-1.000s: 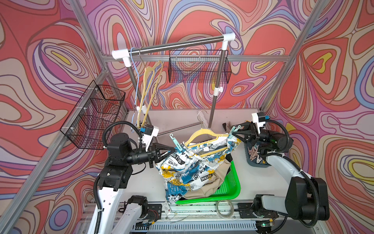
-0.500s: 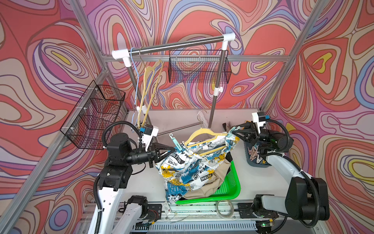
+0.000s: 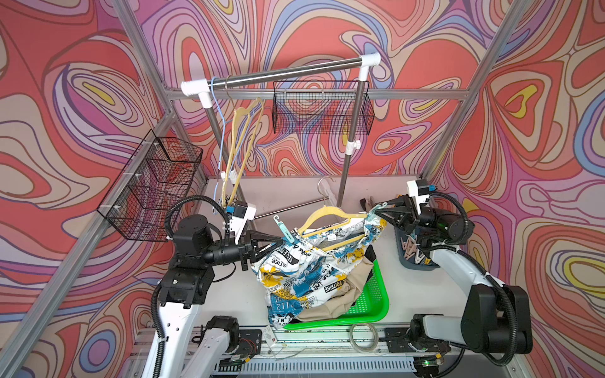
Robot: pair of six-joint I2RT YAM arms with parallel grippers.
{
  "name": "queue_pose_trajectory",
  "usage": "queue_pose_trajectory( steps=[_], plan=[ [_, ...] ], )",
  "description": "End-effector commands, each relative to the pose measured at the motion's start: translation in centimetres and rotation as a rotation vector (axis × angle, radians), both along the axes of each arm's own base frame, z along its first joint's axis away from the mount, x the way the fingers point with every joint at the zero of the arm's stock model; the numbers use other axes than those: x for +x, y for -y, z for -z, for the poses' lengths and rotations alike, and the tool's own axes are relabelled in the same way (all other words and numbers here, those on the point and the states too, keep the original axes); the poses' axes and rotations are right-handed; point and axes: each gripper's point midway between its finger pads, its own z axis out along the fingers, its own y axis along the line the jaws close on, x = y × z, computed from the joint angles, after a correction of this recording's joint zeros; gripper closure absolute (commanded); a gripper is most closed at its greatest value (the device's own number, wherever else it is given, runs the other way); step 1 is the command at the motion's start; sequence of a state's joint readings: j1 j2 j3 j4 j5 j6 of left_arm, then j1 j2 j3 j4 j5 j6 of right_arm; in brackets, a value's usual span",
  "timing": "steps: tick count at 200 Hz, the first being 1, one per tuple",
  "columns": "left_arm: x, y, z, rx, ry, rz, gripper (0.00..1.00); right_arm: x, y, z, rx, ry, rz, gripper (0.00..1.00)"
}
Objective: Remove the clothespins securing shorts to the hanger
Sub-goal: Remove the clothespin from the hanger.
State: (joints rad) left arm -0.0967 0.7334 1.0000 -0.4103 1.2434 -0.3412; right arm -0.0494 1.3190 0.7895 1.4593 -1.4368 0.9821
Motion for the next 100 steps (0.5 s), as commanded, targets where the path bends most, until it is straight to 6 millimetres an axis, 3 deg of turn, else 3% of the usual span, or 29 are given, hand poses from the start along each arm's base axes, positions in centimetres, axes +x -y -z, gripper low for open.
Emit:
queue_pose_trajectory(
  steps=[1, 58, 100],
  plan=[
    [-0.7, 0.0, -0.8, -0.010, 0.064, 0.025, 1.00, 0.1, -0.1, -1.1, 0.009, 0.029, -0.002, 1.00],
    [-0.6, -0.1, -0.6, -0.004, 0.063, 0.012, 1.00, 1.0, 0.3, -3.0, 0.022, 0.005, 0.005, 1.00],
    [-0.5, -0.1, -0.5, 0.001, 0.066, 0.003, 1.00, 0.3, 0.4, -4.7, 0.015, 0.038, 0.004, 1.00]
  ],
)
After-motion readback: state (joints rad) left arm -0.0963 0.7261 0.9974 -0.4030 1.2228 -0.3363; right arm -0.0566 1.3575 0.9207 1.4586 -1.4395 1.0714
